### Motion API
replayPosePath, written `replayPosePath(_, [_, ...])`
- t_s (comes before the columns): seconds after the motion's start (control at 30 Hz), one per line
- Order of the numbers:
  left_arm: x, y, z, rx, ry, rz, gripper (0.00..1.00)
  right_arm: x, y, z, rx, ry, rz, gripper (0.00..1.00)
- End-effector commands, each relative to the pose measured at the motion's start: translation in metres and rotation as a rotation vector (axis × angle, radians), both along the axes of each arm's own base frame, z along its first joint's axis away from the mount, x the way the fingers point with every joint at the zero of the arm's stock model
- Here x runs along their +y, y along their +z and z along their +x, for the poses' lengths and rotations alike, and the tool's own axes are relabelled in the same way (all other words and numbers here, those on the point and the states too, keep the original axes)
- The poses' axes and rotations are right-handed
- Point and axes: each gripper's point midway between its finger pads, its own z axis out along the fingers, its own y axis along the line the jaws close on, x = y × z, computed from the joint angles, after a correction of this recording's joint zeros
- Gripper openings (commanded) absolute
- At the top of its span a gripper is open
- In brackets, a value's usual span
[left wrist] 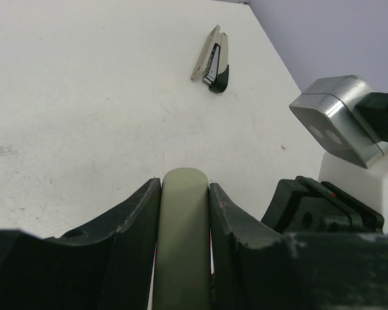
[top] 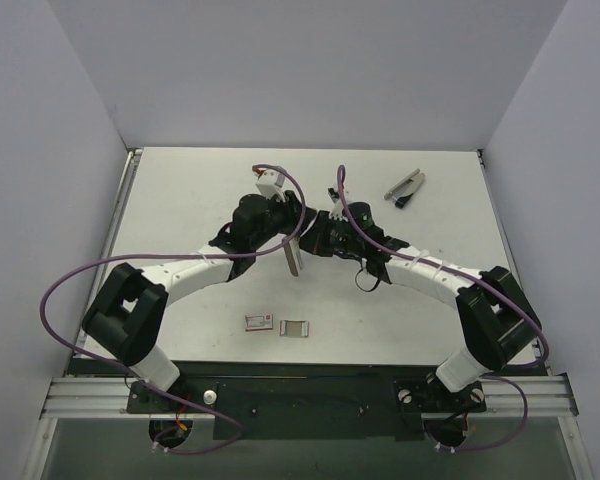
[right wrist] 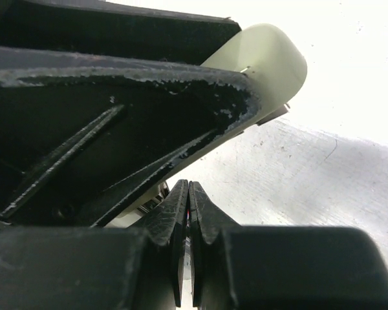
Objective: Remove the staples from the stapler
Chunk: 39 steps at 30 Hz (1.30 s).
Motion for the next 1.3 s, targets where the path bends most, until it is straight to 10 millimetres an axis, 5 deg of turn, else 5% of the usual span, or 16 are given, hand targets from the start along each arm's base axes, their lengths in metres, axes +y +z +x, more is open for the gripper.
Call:
replayPosePath(0.0, [0.001,0.037,0.021,-0.137,0.076,-0.071,0.0,0.034,0.046,-0.016,-0.027,0.135,0.182,0.0])
replayPosePath(0.67, [-0.001,0.041,0.032,-0.179,0.11,-0.046,0.0,0.038,0.062,-0.018,-0.011,0.154,0.25,0.0])
replayPosePath(0.87, [0.0,0.049,0.015,-0.154,0.069,-0.072,0.0,0.022,0.063,-0.017,-0.023,0.127,0.23,0.0])
replayPosePath(1.27, [0.003,0.096,-0.025,-0.157,-0.023,-0.208,0.0,-0.019,0.077,-0.036,-0.118,0.067,0.092,0.0])
